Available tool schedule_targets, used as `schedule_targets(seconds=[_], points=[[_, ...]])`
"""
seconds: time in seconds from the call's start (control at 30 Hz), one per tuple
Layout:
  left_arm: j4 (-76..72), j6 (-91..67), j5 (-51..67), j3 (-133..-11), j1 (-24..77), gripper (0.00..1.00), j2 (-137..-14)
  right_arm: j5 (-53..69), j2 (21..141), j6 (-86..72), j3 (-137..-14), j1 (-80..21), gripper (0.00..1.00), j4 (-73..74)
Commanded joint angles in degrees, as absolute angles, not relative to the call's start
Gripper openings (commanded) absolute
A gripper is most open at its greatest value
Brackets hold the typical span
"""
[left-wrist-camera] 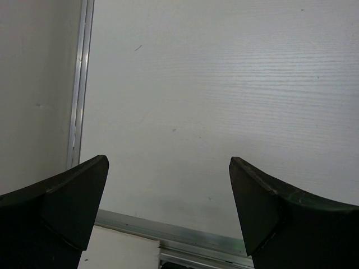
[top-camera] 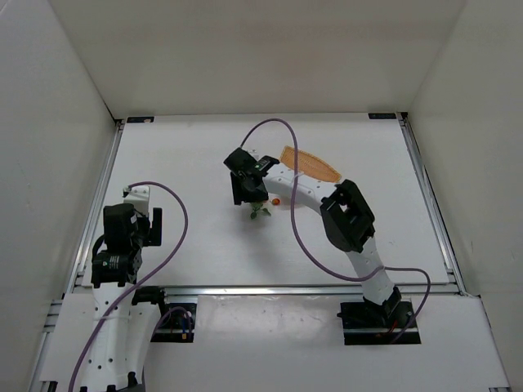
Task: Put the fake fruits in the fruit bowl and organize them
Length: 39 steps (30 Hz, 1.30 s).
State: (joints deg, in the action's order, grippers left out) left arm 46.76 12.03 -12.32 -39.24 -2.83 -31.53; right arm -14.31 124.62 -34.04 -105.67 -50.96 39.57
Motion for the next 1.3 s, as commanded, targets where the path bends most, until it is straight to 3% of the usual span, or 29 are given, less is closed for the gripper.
schedule_targets(seconds=[0.0, 0.27, 0.33, 0.37, 0.4, 0.53, 0.6, 1.0, 1.27], points=[[47.1, 12.3, -11.0, -38.6, -3.1, 1.0, -31.1, -18.5, 126.4, -37.7, -108.0, -51.1, 0.63, 47.2], [47.1, 12.3, -11.0, -38.6, -3.1, 1.0, -32.2, -18.6, 130.4, -38.8, -108.5, -51.1, 0.63, 49.0], [47.1, 12.3, -10.5, -38.6, -3.1, 1.0, -32.2, -17.8, 132.1, -38.2, -108.5, -51.1, 0.58, 49.0], [47.1, 12.3, -10.5, -39.1, -3.1, 1.0, -32.7, -17.8, 132.6, -37.6, -109.2, -51.1, 0.54, 49.0], [47.1, 12.3, -10.5, -39.1, -3.1, 1.0, -32.7, -17.8, 133.3, -37.6, -109.2, -51.1, 0.4, 49.0], [47.1, 12.3, -10.5, -39.6, -3.1, 1.0, -32.7, -16.7, 133.3, -37.1, -109.8, -51.1, 0.1, 49.0], [47.1, 12.3, -10.5, -39.6, -3.1, 1.0, -33.2, -14.7, 132.6, -36.5, -109.8, -51.1, 0.01, 48.4], [47.1, 14.0, -8.4, -40.7, -3.1, 1.0, -34.3, -9.2, 115.4, -32.5, -107.1, -50.4, 0.0, 41.0], [47.6, 18.9, -2.6, -41.2, -3.1, 1.0, -34.3, -10.4, 110.0, -35.0, -105.6, -41.4, 0.0, 41.0]])
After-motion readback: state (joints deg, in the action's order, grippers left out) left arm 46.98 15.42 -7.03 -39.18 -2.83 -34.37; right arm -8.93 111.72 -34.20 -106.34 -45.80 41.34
